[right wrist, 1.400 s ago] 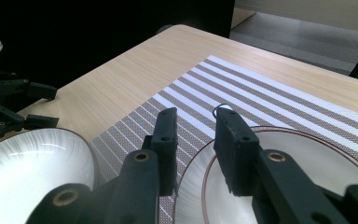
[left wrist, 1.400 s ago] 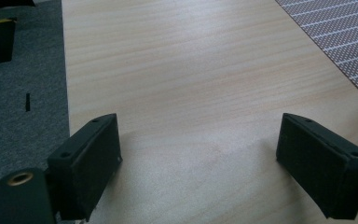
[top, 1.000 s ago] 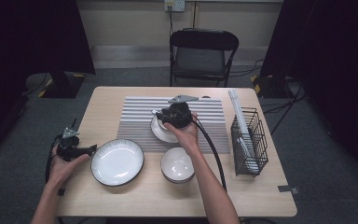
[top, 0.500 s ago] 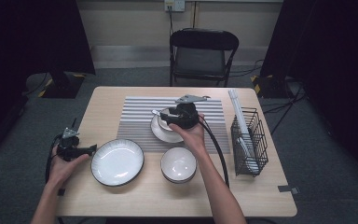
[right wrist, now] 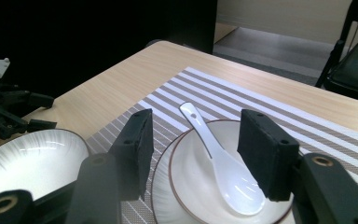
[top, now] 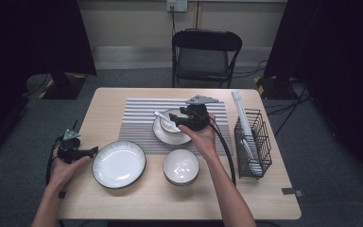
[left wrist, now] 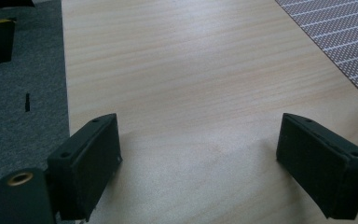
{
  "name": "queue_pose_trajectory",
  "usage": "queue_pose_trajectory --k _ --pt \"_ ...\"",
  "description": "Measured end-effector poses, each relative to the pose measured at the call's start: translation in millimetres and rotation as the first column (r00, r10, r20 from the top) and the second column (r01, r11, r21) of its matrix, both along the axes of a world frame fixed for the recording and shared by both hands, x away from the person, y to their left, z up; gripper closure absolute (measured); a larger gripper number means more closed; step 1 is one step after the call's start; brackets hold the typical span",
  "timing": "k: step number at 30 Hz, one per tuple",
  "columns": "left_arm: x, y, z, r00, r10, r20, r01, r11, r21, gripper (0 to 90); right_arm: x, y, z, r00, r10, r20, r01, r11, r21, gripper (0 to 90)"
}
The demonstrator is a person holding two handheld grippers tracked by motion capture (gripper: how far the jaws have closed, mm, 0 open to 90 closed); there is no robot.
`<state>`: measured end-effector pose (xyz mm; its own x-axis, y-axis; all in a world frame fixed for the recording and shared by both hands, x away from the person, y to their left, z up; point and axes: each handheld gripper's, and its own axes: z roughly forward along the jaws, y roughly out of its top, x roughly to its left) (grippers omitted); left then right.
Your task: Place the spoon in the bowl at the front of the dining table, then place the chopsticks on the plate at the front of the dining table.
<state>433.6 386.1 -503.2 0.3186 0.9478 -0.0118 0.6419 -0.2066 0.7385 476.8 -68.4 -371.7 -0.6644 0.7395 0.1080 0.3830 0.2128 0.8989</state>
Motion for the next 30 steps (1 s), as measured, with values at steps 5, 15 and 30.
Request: queue_pose_trajectory --k 5,15,30 --pt "0.0 0.0 0.0 1.0 0.0 0.0 0.0 1.0 0.0 13.0 -3.3 -11.0 4.5 0.9998 -0.015 0.009 0.015 0.9998 0.013 41.2" --pt "0.4 0.1 0.2 1.0 -0.001 -0.002 0.001 1.0 0.004 12.7 -2.7 -27.4 12.3 0.9986 -0.048 0.023 0.048 0.9988 0.001 39.6" --pt "0.8 -0.4 0.0 1.0 0.001 -0.001 -0.001 1.0 0.0 12.3 -3.6 -50.0 20.4 0.9989 -0.046 -0.012 0.046 0.9977 0.05 38.8"
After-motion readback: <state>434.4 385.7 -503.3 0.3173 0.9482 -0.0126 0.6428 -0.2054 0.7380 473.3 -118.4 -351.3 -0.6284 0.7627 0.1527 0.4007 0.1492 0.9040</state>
